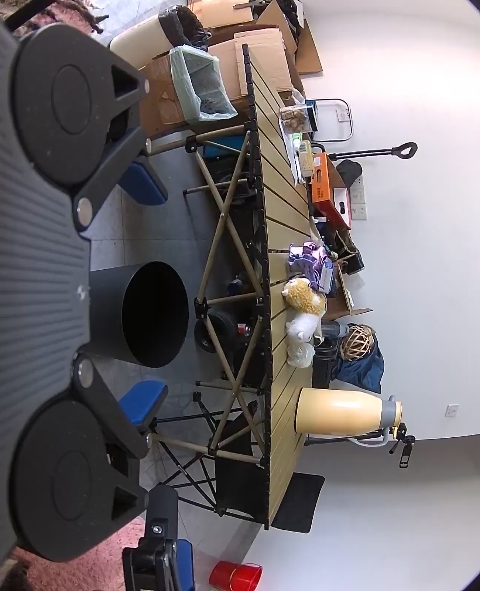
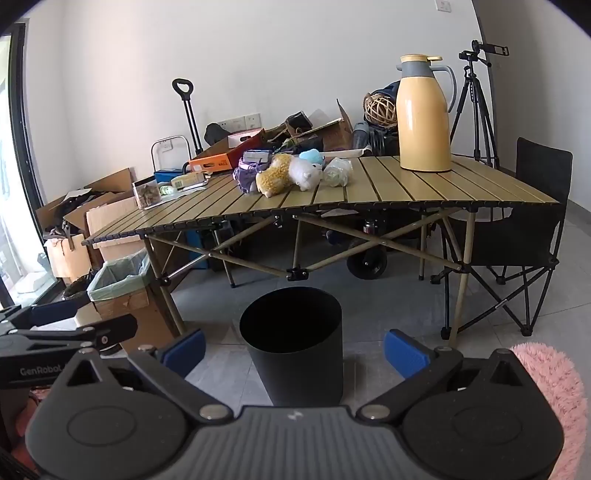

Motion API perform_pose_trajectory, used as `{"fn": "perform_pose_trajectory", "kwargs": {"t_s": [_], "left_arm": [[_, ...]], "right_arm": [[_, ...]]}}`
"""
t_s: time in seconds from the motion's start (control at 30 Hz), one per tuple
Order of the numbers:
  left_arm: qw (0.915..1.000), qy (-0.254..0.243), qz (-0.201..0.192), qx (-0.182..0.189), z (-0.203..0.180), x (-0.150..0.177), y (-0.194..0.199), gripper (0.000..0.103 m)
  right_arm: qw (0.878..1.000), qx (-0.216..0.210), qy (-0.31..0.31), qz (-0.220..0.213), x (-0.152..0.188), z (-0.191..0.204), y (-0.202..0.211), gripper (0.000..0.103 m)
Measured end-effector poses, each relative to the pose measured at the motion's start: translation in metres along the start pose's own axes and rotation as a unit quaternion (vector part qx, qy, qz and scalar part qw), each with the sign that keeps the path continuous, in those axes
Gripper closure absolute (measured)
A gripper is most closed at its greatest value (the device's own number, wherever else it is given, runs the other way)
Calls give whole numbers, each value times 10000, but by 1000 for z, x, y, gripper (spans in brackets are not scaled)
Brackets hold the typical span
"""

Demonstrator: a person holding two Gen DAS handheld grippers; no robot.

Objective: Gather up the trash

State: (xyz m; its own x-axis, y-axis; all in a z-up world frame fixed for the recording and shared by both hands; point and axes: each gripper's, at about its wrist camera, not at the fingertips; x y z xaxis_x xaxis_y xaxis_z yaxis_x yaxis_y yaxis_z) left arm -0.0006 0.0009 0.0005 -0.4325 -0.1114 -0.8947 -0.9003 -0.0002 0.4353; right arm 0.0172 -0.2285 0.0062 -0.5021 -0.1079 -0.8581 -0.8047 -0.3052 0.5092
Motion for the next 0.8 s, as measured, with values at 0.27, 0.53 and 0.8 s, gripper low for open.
{"fn": "perform_pose_trajectory", "kwargs": {"t_s": [0.27,0.53,0.8], "left_arm": [[10000,34,7,0,1,-2,3,0],[10000,13,15,-6,1,0,0,0],[10000,46,-32,14,0,-1,2,0]], "right_arm": [[10000,31,40,-17,0,1,0,0],[10000,19,45,-10,1,2,1,0],[10000,24,41,-29,2,0,1,0]]}}
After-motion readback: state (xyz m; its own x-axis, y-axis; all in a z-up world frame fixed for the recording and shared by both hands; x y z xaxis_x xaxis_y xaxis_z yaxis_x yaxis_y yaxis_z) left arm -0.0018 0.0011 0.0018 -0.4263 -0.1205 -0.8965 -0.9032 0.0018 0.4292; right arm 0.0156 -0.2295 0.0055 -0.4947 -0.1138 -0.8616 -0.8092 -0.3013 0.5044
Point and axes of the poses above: each gripper's, at about its wrist camera, not at the fingertips, and y roughly against the way its jaws point, z to its left, x to its underside, and after that the axes turned 8 degrees about y, right-handed
